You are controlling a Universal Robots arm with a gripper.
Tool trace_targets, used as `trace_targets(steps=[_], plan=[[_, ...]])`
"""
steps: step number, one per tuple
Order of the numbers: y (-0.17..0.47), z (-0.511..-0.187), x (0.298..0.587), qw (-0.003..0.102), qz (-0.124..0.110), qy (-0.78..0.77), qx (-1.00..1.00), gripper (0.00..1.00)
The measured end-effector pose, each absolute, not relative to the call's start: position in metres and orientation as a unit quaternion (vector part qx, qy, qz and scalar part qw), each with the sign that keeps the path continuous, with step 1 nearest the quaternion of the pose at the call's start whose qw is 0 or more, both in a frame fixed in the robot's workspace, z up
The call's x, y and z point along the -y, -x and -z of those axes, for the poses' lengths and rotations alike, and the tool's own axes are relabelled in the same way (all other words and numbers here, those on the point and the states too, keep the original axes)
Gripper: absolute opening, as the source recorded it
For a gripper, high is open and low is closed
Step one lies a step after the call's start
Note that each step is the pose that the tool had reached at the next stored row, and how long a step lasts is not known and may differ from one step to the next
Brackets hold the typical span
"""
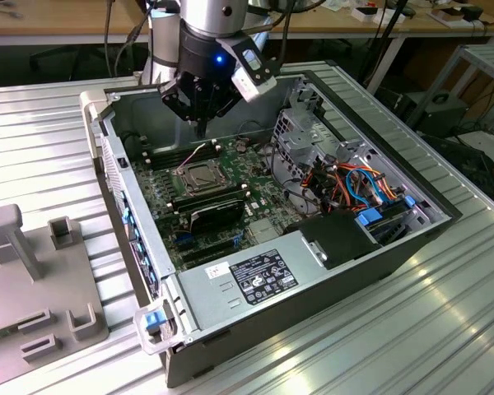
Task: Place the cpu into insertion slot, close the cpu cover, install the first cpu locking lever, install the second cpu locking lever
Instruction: 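Install the first cpu locking lever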
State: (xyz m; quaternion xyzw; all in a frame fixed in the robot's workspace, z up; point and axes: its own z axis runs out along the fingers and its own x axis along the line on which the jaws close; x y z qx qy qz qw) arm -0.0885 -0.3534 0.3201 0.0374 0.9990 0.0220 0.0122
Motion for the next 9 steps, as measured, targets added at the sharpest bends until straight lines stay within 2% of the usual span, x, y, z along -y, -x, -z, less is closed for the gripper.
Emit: trace_targets(steps=[9], plan=[[0.087,-0.298,0.342,0.012,-0.022,-0.037,-0.999,0.11]])
